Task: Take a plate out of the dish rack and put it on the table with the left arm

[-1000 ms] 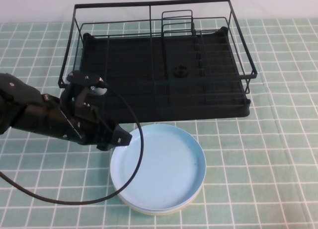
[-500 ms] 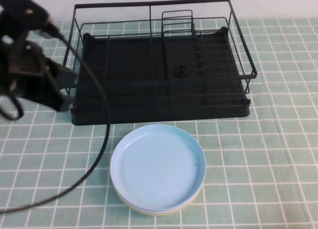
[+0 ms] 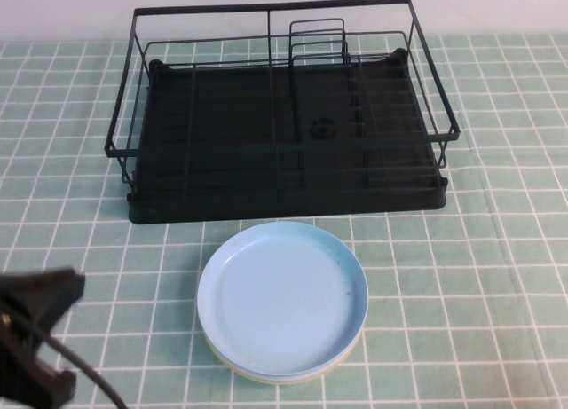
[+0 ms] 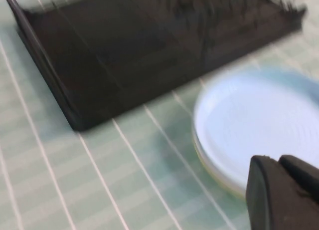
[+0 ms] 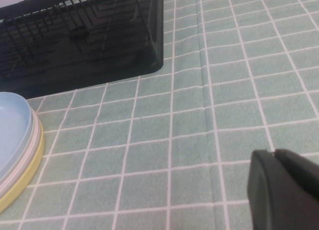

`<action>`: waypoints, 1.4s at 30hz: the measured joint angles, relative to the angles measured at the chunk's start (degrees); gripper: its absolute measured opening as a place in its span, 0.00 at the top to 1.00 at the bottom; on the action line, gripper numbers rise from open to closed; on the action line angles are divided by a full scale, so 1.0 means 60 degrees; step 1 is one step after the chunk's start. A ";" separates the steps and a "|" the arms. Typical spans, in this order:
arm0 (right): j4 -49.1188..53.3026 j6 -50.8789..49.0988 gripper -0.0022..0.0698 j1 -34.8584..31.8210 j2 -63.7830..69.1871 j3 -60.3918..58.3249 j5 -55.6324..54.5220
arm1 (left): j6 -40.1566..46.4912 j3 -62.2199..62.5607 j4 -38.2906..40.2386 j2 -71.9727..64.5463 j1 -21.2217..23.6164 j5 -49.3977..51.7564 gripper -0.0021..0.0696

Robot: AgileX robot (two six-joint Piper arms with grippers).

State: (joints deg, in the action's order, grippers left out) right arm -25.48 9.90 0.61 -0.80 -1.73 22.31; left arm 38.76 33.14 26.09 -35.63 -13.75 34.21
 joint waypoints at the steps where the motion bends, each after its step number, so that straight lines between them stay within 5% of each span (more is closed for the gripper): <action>1: 0.0000 0.0000 1.00 0.0000 0.0000 0.0000 0.0000 | 0.0002 -0.0213 0.0015 0.0131 0.0000 0.0141 0.97; 11: 0.0000 0.0000 1.00 0.0000 0.0000 0.0000 0.0000 | -0.0100 -0.0922 -0.1146 0.0298 0.0000 0.0897 0.97; 17: 0.0000 0.0000 1.00 0.0000 0.0000 0.0000 0.0000 | -0.0515 -0.1679 -0.1025 0.0644 0.0000 -0.0556 0.97; 21: -0.0020 0.0000 1.00 0.0000 0.0000 0.0000 0.0000 | -0.2906 -0.2771 -0.1170 0.1606 0.0000 -0.2662 0.97; 25: -0.0103 0.0000 1.00 0.0000 0.0000 0.0000 0.0000 | -0.6197 -0.4339 -0.2899 0.2860 0.0000 -0.5151 0.97; 28: -0.0111 0.0000 1.00 0.0000 0.0000 0.0000 0.0000 | -0.7238 -0.5472 -0.3662 0.3891 0.0197 -0.5945 0.97; 35: -0.0167 0.0000 1.00 0.0000 0.0000 0.0000 0.0006 | -0.7581 -0.5760 -0.3926 0.5831 0.1379 -0.3716 0.97; 42: -0.0206 0.0000 1.00 0.0000 0.0000 0.0000 0.0029 | -0.6901 -0.5760 -0.4033 0.6031 0.1572 -0.2408 0.97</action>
State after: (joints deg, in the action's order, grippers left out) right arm -26.72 9.90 0.61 -0.80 -1.73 22.49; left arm -2.64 -1.43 1.89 0.56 -4.32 19.76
